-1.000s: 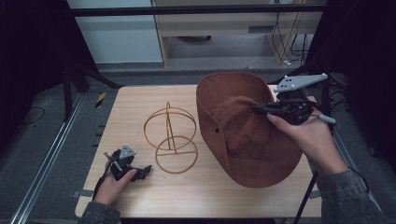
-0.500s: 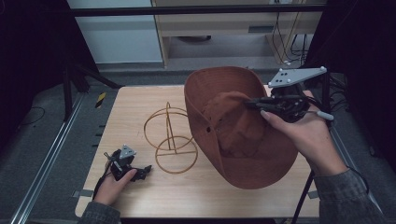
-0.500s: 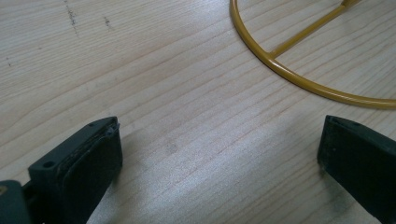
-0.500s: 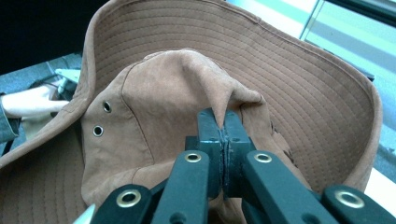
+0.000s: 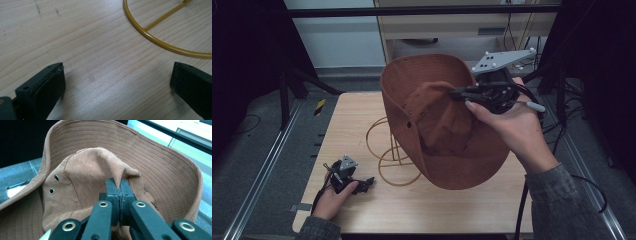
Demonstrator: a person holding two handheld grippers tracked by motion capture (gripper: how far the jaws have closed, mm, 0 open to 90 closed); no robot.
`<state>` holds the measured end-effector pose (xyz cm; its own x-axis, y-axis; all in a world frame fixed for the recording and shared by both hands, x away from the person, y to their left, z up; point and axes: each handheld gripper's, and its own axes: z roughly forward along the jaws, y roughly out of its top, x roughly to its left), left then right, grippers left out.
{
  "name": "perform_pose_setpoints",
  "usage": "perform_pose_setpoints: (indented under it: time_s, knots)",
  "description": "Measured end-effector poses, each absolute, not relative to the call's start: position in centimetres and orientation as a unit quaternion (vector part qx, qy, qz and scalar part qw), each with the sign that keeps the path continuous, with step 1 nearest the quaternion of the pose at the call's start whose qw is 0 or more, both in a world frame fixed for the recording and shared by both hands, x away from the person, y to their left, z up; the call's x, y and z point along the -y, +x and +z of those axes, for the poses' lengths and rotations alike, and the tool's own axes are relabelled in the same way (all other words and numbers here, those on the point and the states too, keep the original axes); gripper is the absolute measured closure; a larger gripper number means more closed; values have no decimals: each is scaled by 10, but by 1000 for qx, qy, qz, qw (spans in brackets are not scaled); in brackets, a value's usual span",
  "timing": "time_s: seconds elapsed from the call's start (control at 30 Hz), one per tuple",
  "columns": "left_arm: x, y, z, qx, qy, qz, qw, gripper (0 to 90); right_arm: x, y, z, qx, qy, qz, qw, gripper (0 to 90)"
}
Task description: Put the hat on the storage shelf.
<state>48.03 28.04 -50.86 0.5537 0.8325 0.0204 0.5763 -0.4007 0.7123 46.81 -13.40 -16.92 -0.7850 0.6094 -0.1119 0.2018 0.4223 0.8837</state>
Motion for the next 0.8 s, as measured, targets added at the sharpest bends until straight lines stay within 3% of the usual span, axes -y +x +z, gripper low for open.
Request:
perform_pose_setpoints:
  time_s: [0.8]
  knots:
    - [-281, 480, -508, -432, 816, 189, 335, 0, 92, 469, -169, -824, 224, 481, 197, 892]
